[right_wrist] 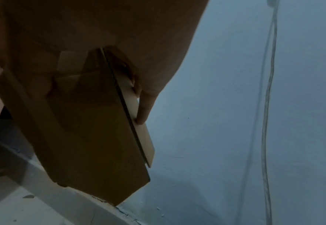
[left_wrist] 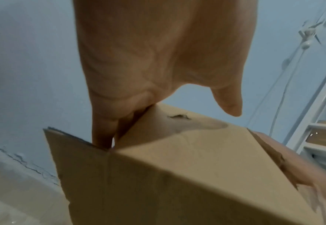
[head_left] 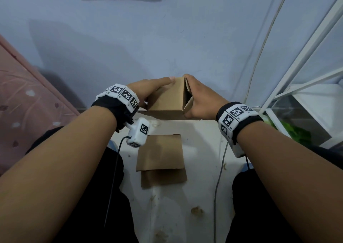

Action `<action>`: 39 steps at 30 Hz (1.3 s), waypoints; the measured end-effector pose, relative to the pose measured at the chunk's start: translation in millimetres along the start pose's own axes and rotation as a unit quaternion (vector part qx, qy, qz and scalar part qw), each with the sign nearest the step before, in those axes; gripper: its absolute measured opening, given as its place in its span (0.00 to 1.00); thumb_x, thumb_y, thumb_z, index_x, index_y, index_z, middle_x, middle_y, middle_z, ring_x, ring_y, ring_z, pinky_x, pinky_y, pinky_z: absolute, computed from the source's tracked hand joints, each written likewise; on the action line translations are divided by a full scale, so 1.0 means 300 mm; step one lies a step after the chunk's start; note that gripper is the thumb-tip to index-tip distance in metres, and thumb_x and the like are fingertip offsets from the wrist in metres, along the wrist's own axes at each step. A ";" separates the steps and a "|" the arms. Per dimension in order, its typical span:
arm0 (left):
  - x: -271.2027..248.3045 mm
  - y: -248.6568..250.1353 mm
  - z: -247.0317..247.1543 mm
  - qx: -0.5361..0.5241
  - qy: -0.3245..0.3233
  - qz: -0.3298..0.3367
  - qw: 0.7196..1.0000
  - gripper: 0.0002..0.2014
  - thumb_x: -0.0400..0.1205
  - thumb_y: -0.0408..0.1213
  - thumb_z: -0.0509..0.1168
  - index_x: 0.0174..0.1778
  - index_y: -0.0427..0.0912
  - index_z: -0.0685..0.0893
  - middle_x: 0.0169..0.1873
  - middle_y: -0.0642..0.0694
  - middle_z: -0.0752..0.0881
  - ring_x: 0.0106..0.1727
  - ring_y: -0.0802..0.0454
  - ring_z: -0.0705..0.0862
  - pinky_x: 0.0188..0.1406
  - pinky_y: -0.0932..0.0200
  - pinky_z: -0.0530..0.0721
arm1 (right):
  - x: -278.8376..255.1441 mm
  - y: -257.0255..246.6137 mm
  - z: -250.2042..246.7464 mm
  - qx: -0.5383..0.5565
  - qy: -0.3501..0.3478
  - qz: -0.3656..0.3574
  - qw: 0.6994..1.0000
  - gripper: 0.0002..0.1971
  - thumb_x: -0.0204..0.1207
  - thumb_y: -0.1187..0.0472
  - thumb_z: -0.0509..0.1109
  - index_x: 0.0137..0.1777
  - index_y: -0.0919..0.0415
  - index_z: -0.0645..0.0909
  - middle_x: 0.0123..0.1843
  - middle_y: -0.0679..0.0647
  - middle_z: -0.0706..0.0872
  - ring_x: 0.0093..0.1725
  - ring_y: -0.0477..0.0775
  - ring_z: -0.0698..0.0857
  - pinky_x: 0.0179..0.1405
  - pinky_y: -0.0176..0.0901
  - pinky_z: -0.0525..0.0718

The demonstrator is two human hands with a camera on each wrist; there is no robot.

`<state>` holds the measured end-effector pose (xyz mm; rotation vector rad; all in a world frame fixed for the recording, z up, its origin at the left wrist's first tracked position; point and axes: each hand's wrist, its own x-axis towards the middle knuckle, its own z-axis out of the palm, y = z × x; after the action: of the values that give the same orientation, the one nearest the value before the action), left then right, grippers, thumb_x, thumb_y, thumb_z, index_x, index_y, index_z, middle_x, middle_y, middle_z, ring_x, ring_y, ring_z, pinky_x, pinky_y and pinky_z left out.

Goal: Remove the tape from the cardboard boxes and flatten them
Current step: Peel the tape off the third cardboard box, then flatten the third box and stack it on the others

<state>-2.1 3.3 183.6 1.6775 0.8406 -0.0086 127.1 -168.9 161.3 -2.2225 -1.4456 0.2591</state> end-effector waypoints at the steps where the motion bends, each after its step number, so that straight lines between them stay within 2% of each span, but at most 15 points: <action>1: 0.002 0.001 0.005 0.008 0.005 0.006 1.000 0.37 0.65 0.73 0.75 0.61 0.49 0.87 0.56 0.47 0.90 0.57 0.46 0.90 0.61 0.45 0.87 | -0.001 -0.008 0.001 -0.024 0.006 -0.003 1.000 0.39 0.58 0.58 0.85 0.66 0.53 0.66 0.56 0.50 0.76 0.49 0.59 0.78 0.38 0.54 0.83; 5: 0.016 -0.003 0.044 -0.027 0.053 0.000 0.998 0.64 0.44 0.79 0.79 0.75 0.49 0.76 0.66 0.50 0.86 0.61 0.49 0.87 0.62 0.45 0.87 | 0.003 -0.038 0.010 -0.114 0.036 -0.008 0.993 0.42 0.57 0.53 0.82 0.69 0.51 0.64 0.55 0.45 0.71 0.55 0.56 0.74 0.38 0.49 0.74; 7: 0.011 0.009 0.042 0.008 0.069 -0.004 0.998 0.80 0.39 0.82 0.77 0.87 0.52 0.56 0.74 0.54 0.74 0.72 0.48 0.78 0.68 0.40 0.81 | 0.006 -0.051 0.015 -0.145 0.045 -0.004 0.988 0.47 0.57 0.50 0.82 0.75 0.51 0.62 0.58 0.46 0.71 0.59 0.56 0.74 0.42 0.49 0.73; 8: 0.009 0.014 0.038 0.031 0.063 -0.006 0.998 0.83 0.41 0.81 0.77 0.89 0.55 0.45 0.78 0.50 0.72 0.77 0.44 0.74 0.71 0.35 0.78 | 0.006 -0.055 0.018 -0.164 0.043 -0.001 0.986 0.50 0.57 0.48 0.82 0.78 0.50 0.60 0.61 0.47 0.73 0.61 0.57 0.73 0.44 0.50 0.73; 9: 0.001 0.020 0.033 0.051 0.046 -0.005 0.998 0.82 0.45 0.78 0.79 0.89 0.58 0.37 0.80 0.45 0.71 0.79 0.40 0.72 0.73 0.32 0.76 | 0.006 -0.059 0.022 -0.184 0.036 0.001 0.982 0.53 0.57 0.46 0.82 0.81 0.50 0.58 0.64 0.49 0.74 0.64 0.58 0.73 0.47 0.51 0.73; 11: -0.012 0.021 0.031 0.093 -0.005 -0.002 0.996 0.77 0.54 0.68 0.82 0.88 0.59 0.35 0.81 0.38 0.71 0.80 0.37 0.71 0.73 0.29 0.76 | 0.003 -0.065 0.033 -0.226 0.020 -0.005 0.974 0.57 0.58 0.42 0.81 0.85 0.51 0.56 0.68 0.51 0.76 0.66 0.59 0.74 0.53 0.52 0.74; 14: -0.022 0.009 0.062 0.149 -0.023 -0.006 0.989 0.71 0.62 0.59 0.81 0.88 0.55 0.34 0.72 0.37 0.80 0.73 0.37 0.79 0.66 0.32 0.82 | 0.004 -0.074 0.055 -0.275 0.017 -0.026 0.961 0.61 0.59 0.39 0.80 0.89 0.55 0.53 0.72 0.54 0.76 0.68 0.60 0.74 0.65 0.53 0.72; 17: -0.025 0.004 0.075 0.136 -0.006 0.001 0.991 0.66 0.66 0.55 0.82 0.89 0.57 0.40 0.63 0.37 0.86 0.62 0.38 0.86 0.57 0.31 0.88 | 0.005 -0.084 0.068 -0.286 0.036 -0.032 0.957 0.61 0.62 0.36 0.79 0.90 0.58 0.52 0.75 0.54 0.76 0.71 0.60 0.74 0.71 0.53 0.69; 21: -0.045 0.012 0.067 0.088 -0.027 0.036 0.995 0.34 0.78 0.35 0.77 0.79 0.58 0.71 0.66 0.30 0.86 0.60 0.33 0.89 0.56 0.24 0.87 | 0.002 -0.077 0.073 -0.305 0.056 -0.048 0.949 0.60 0.62 0.31 0.77 0.89 0.58 0.56 0.75 0.53 0.77 0.71 0.59 0.75 0.72 0.55 0.68; 23: -0.050 0.010 0.065 0.070 -0.032 0.040 0.996 0.32 0.79 0.29 0.75 0.76 0.57 0.74 0.66 0.28 0.85 0.54 0.35 0.88 0.55 0.23 0.87 | 0.001 -0.074 0.080 -0.325 0.062 -0.065 0.942 0.59 0.61 0.30 0.77 0.88 0.58 0.59 0.73 0.53 0.78 0.70 0.60 0.76 0.74 0.58 0.66; 26: -0.052 0.010 0.067 0.061 -0.028 0.044 0.997 0.31 0.78 0.25 0.73 0.73 0.56 0.76 0.64 0.30 0.86 0.60 0.29 0.88 0.52 0.22 0.87 | 0.002 -0.078 0.095 -0.331 0.072 -0.068 0.938 0.59 0.61 0.28 0.78 0.88 0.57 0.60 0.73 0.54 0.78 0.73 0.61 0.75 0.77 0.63 0.64; 31: -0.047 0.013 0.061 0.042 0.005 0.045 0.998 0.30 0.76 0.22 0.69 0.71 0.55 0.80 0.54 0.36 0.88 0.58 0.30 0.89 0.48 0.20 0.87 | 0.006 -0.092 0.110 -0.316 0.074 -0.061 0.944 0.59 0.63 0.31 0.78 0.89 0.57 0.58 0.75 0.54 0.75 0.73 0.61 0.72 0.72 0.60 0.69; 34: -0.041 0.017 0.050 0.040 0.021 0.039 0.998 0.31 0.74 0.19 0.69 0.68 0.55 0.82 0.55 0.37 0.90 0.59 0.32 0.89 0.45 0.20 0.87 | 0.008 -0.097 0.108 -0.292 0.071 -0.062 0.952 0.58 0.65 0.29 0.77 0.90 0.56 0.57 0.77 0.54 0.74 0.74 0.61 0.71 0.72 0.59 0.71; 37: -0.034 0.017 0.032 0.088 0.038 0.026 0.995 0.31 0.73 0.20 0.73 0.65 0.59 0.82 0.55 0.39 0.90 0.58 0.35 0.89 0.47 0.25 0.90 | 0.008 -0.083 0.092 -0.225 0.022 -0.079 0.971 0.51 0.75 0.32 0.72 0.90 0.56 0.54 0.82 0.53 0.71 0.78 0.59 0.68 0.73 0.58 0.74; 39: -0.031 0.017 0.021 0.124 0.050 0.019 0.991 0.32 0.72 0.22 0.74 0.67 0.59 0.82 0.56 0.42 0.90 0.61 0.38 0.88 0.56 0.35 0.90 | 0.005 -0.066 0.078 -0.183 -0.014 -0.091 0.979 0.42 0.83 0.42 0.67 0.91 0.55 0.53 0.86 0.53 0.68 0.81 0.58 0.66 0.73 0.58 0.75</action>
<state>-3.7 -7.2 190.0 1.9413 0.9117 -0.0022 102.3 -154.2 150.7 -2.3487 -1.8219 -0.0422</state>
